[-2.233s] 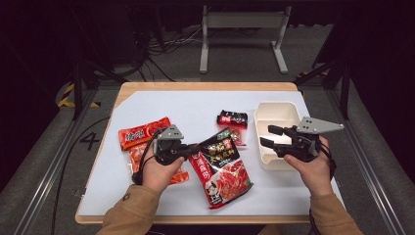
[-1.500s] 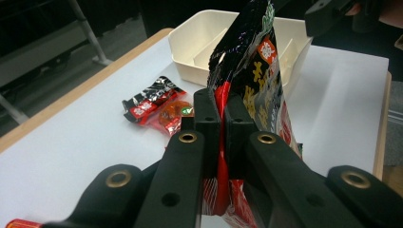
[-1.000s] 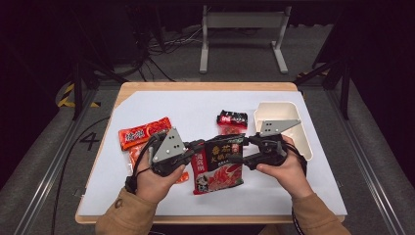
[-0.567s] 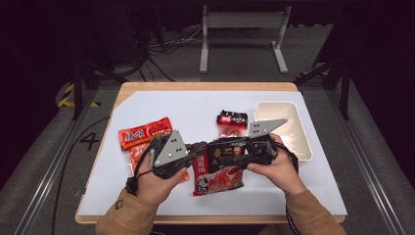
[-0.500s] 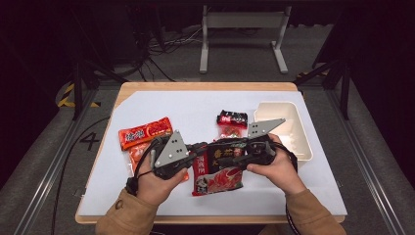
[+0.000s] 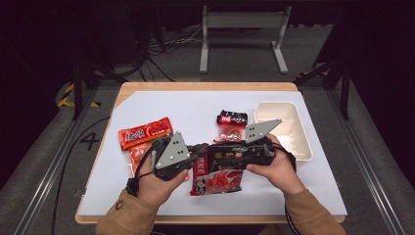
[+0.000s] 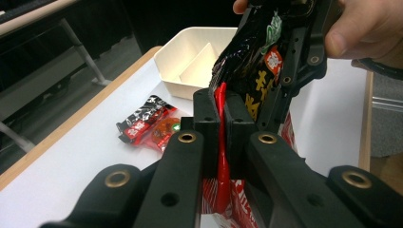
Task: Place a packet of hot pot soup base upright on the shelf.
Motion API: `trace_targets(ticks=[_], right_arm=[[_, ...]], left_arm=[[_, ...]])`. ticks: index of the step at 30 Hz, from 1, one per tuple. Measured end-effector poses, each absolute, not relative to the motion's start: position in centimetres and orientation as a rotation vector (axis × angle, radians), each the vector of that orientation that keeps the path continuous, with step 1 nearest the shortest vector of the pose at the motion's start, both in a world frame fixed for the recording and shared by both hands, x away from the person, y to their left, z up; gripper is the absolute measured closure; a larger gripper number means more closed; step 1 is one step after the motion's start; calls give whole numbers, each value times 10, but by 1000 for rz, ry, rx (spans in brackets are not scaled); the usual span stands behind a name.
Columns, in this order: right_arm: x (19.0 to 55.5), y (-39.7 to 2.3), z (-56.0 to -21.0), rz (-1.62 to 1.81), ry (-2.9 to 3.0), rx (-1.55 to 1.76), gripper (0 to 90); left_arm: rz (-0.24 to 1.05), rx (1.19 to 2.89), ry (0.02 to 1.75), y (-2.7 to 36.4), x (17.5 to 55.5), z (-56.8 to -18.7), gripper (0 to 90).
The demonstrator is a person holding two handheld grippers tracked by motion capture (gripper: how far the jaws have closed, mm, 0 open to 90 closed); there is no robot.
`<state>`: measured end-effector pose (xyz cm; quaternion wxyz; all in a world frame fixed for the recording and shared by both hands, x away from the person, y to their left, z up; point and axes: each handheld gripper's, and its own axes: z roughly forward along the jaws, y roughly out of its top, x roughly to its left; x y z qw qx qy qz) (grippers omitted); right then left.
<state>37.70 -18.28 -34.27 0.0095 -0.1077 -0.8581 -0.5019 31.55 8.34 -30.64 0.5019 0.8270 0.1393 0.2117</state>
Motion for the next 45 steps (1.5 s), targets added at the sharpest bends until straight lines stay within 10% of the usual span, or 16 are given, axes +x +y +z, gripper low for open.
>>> trace_targets(ticks=[10,16,22,45], right_arm=[[374,-183,-331,-1531,-2729,-300,834],[376,-185,-320,-1505,-2785,-313,851],[380,-193,-304,-1526,-2826,-331,850],[417,-247,-254,-1623,-2922,-481,848]], left_arm=[[458,1966,344,89,318,-304,792],[425,1925,389,95,321,-303,477],[394,1903,431,106,325,-302,371],[395,1926,579,140,342,-310,267]])
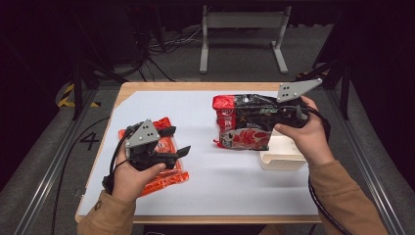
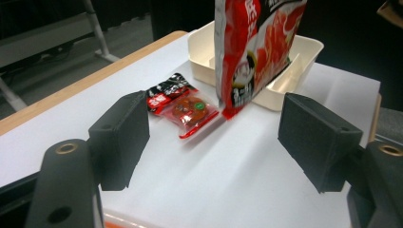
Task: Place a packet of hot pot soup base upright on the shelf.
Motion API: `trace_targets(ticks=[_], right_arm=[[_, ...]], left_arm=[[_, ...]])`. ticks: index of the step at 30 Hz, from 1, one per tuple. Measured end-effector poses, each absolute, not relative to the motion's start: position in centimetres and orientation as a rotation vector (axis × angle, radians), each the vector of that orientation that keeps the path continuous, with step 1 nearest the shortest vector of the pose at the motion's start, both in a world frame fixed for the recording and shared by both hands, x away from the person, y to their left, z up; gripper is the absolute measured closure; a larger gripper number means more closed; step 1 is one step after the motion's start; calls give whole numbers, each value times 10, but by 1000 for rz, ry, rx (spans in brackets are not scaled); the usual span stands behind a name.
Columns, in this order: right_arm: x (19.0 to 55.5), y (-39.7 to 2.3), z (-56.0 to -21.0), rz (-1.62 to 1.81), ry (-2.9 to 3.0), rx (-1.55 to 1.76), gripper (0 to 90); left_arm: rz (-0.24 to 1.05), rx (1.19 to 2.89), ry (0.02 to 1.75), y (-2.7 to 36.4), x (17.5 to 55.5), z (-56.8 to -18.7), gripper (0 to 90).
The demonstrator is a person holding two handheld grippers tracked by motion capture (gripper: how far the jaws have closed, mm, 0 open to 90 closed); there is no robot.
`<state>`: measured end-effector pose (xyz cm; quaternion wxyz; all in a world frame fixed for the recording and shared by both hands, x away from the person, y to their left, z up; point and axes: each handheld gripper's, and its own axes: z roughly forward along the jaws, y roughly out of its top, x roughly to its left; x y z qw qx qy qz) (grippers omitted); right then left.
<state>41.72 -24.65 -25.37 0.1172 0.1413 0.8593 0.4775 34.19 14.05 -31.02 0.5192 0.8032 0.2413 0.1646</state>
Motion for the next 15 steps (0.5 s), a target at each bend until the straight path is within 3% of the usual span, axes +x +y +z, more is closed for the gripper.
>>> trace_targets(ticks=[15], right_arm=[[447,-280,-241,1340,2432,474,848]], left_arm=[[383,1909,671,164,348,-315,259]])
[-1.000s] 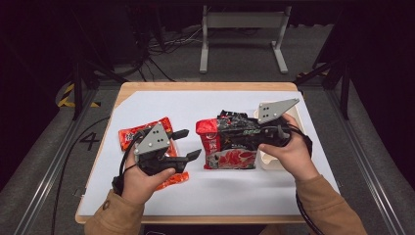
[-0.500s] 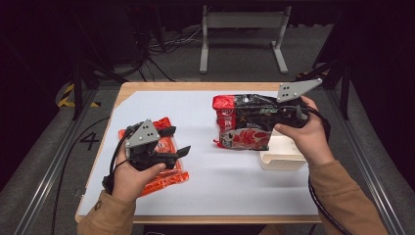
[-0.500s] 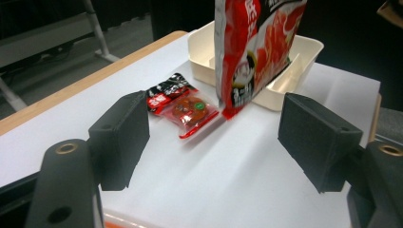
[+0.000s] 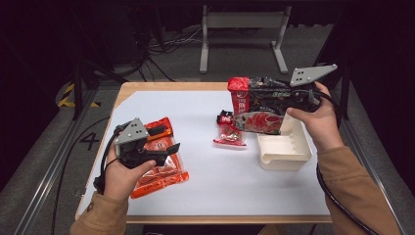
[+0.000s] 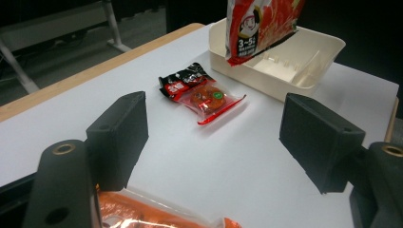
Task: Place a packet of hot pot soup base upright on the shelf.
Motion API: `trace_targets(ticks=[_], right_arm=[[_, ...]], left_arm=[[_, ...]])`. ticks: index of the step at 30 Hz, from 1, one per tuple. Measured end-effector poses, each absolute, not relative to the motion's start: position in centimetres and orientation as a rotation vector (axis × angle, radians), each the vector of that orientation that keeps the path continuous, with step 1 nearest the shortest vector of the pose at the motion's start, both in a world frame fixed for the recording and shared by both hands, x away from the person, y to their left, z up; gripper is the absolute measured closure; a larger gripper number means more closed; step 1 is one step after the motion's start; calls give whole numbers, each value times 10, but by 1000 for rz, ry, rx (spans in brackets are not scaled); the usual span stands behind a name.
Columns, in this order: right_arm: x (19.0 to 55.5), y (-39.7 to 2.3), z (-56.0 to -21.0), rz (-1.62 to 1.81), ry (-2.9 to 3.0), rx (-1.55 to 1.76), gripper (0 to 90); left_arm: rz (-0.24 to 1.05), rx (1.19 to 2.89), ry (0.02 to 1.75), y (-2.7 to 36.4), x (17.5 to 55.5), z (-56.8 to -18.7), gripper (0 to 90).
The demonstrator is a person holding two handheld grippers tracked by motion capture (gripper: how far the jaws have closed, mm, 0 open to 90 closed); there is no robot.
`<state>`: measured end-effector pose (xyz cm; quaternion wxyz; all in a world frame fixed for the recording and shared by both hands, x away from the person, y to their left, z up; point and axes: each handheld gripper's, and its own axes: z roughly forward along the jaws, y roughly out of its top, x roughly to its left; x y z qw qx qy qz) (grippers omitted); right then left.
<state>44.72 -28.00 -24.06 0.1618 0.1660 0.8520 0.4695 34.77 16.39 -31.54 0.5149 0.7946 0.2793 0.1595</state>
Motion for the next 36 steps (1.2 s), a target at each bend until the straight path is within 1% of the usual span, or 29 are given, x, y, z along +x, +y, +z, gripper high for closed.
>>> trace_targets(ticks=[13,22,36], right_arm=[[471,-299,-228,1310,2392,530,848],[485,-314,-228,1298,2369,555,848],[502,-335,-234,1280,2334,603,846]], left_arm=[[381,1904,747,183,354,-320,247],[374,1898,780,188,357,-324,240],[381,1898,778,192,361,-326,236]])
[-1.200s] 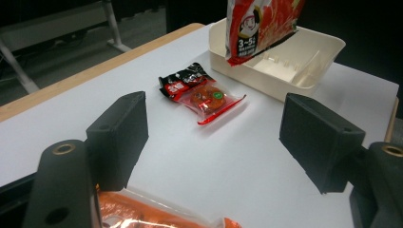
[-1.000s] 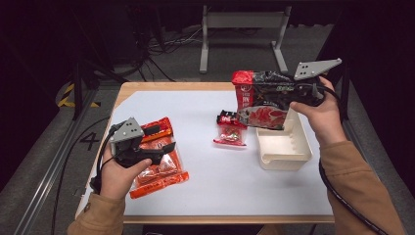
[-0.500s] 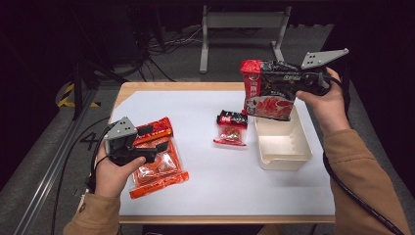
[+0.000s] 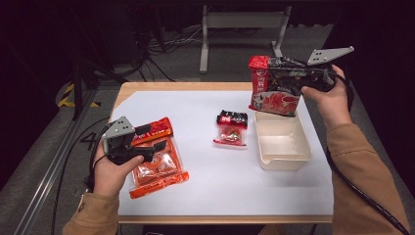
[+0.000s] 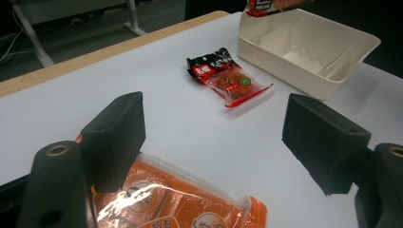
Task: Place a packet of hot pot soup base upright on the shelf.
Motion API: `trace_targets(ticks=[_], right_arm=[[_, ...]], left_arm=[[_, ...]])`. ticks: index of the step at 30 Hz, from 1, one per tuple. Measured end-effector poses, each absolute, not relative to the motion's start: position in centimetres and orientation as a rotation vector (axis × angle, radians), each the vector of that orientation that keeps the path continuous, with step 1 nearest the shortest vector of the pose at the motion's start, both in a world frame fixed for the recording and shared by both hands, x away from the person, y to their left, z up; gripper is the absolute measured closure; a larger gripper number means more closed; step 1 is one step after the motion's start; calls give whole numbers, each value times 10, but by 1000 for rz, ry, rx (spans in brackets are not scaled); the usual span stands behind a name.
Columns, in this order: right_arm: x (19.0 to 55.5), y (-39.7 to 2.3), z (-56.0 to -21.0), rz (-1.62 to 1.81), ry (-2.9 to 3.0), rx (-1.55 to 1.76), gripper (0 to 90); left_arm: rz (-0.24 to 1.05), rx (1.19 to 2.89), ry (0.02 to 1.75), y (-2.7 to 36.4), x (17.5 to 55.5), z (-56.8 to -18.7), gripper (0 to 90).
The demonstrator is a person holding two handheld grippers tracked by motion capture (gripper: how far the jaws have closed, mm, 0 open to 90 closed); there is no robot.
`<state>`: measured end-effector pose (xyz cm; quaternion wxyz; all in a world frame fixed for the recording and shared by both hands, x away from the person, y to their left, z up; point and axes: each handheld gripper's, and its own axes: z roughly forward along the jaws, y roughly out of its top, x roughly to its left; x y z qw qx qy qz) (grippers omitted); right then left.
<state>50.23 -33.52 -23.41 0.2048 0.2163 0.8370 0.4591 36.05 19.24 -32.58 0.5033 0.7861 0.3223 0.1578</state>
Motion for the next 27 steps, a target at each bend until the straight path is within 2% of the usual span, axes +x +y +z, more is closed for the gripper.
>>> trace_targets(ticks=[27], right_arm=[[528,-356,-269,1276,2358,558,845]], left_arm=[[367,1894,780,192,362,-329,243]])
